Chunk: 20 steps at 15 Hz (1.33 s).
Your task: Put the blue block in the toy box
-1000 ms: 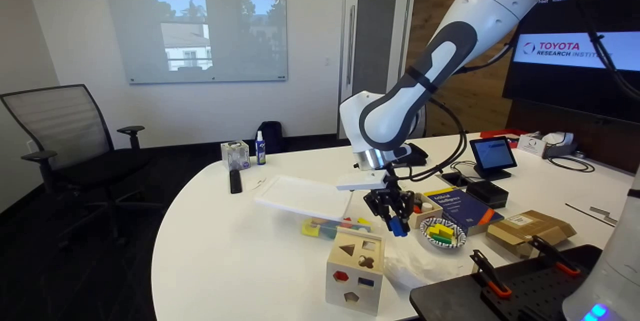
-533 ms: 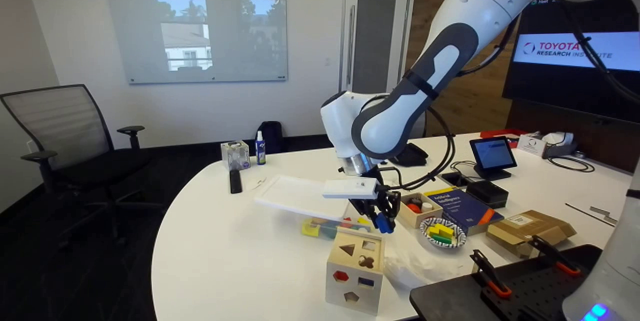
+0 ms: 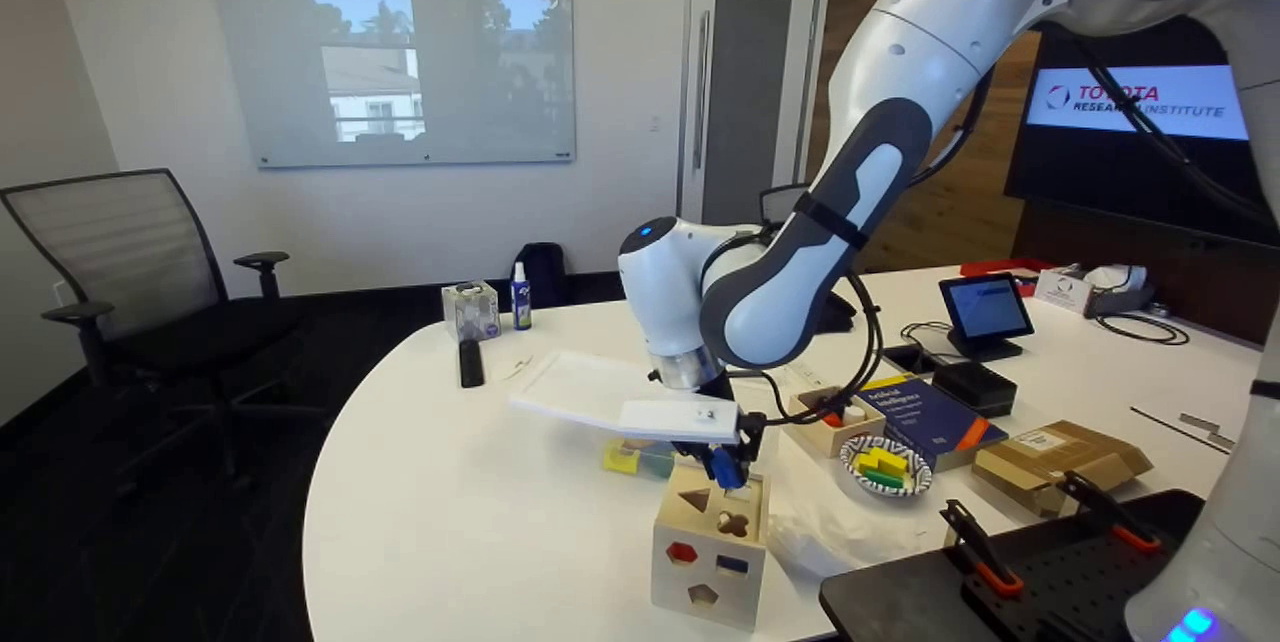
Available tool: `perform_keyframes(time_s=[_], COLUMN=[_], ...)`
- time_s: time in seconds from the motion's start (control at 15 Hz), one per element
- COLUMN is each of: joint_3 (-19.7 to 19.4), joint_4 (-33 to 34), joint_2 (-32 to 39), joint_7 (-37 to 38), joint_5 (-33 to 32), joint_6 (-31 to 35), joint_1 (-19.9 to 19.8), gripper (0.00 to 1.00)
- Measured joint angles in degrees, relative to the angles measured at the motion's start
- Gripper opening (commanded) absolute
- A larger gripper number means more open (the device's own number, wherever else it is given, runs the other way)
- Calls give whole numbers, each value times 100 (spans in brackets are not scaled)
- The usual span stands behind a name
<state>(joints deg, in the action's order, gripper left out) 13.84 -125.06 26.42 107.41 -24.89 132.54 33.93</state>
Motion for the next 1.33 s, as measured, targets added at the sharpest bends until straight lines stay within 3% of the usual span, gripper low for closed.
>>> perform_keyframes(time_s=[0.4,0.67,1.0,1.33], joint_3=[-54,-306,-524,-812], joint_4=[10,-12,-217,-537], joint_2=[289,288,226,93], joint_7=[585,1090,1354,1342], joint_5=[6,4,2,-313], joint_6=[443,490,622,1187], joint_1=[531,931,1044,1037], gripper=[16,16,16,16])
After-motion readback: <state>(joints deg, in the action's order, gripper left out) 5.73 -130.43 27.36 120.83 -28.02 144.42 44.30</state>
